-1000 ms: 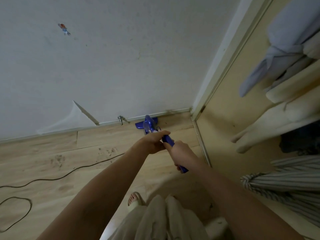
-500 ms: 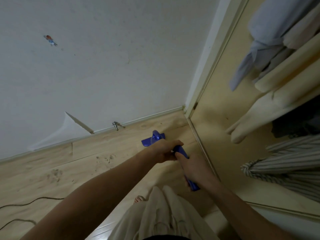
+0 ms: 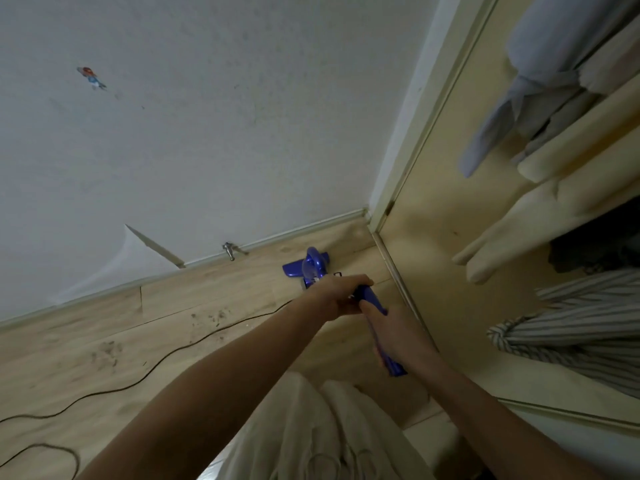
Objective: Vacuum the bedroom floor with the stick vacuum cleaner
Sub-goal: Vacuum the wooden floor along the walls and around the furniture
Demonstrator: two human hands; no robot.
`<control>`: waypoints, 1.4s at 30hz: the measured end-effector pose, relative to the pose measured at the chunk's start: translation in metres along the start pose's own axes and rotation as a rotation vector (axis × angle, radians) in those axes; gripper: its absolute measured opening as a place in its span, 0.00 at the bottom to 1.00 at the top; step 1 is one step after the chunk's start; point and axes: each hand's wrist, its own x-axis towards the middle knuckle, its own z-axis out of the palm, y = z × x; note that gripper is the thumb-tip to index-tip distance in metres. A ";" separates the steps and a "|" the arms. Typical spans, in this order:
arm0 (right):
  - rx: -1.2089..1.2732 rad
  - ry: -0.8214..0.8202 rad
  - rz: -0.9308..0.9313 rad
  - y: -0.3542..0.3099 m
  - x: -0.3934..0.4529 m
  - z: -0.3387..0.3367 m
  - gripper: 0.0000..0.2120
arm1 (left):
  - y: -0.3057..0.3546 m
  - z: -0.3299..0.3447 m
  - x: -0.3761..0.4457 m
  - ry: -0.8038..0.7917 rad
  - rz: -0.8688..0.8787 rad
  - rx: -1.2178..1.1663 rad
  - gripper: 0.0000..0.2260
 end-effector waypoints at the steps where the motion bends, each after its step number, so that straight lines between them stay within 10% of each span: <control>1: -0.015 0.013 0.015 0.004 -0.005 -0.004 0.19 | -0.004 0.006 0.000 -0.012 -0.014 0.010 0.11; 42: -0.193 -0.025 0.003 0.003 0.003 -0.047 0.13 | -0.002 0.038 0.025 -0.084 -0.057 -0.038 0.11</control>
